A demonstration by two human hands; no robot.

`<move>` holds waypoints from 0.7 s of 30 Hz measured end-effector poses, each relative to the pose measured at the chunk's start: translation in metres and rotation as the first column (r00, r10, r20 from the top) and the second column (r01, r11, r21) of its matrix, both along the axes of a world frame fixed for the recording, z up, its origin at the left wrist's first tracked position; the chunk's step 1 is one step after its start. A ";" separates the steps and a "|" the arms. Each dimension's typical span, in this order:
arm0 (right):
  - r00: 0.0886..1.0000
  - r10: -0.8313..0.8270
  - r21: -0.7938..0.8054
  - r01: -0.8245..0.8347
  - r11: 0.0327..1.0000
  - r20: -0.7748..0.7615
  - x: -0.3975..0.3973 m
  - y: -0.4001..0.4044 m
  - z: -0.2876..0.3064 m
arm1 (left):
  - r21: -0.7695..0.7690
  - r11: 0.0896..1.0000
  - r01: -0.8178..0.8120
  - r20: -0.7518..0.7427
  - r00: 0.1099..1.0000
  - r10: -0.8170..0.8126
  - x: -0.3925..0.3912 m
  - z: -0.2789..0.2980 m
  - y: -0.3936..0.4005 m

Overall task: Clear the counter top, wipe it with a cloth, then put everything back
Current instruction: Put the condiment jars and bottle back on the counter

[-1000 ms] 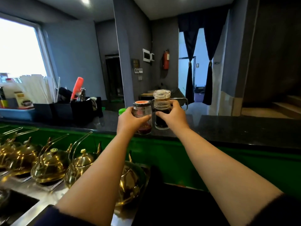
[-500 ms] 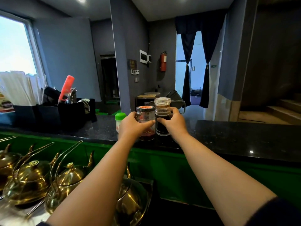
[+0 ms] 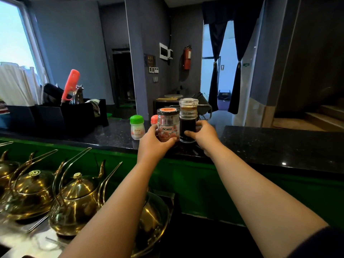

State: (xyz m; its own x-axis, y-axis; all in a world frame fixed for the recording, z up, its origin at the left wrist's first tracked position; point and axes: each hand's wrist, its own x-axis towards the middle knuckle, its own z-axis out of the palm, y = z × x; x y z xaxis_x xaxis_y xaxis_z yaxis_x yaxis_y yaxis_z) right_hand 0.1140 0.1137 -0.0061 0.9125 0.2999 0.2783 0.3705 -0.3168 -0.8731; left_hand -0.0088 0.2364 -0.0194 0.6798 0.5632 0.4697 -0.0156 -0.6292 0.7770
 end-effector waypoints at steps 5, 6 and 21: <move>1.000 0.022 -0.088 -0.023 0.996 -0.013 0.005 0.009 0.009 | -0.021 0.999 -0.042 0.034 0.999 0.042 0.000 -0.003 -0.004; 1.000 0.023 -0.104 -0.025 0.994 -0.020 0.006 0.011 0.011 | -0.024 0.998 -0.051 0.044 0.998 0.052 0.001 -0.004 -0.005; 0.999 0.034 -0.263 -0.023 0.964 0.040 0.002 0.011 0.012 | 0.005 0.981 -0.195 0.027 0.980 0.195 0.012 -0.010 -0.020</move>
State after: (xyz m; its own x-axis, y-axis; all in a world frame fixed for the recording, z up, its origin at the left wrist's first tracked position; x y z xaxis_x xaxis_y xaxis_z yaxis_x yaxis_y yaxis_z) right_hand 0.1160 0.1249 0.0061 0.8910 0.3937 0.2260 0.4190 -0.5217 -0.7432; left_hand 0.0030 0.2165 -0.0292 0.5449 0.6800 0.4907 0.0880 -0.6283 0.7730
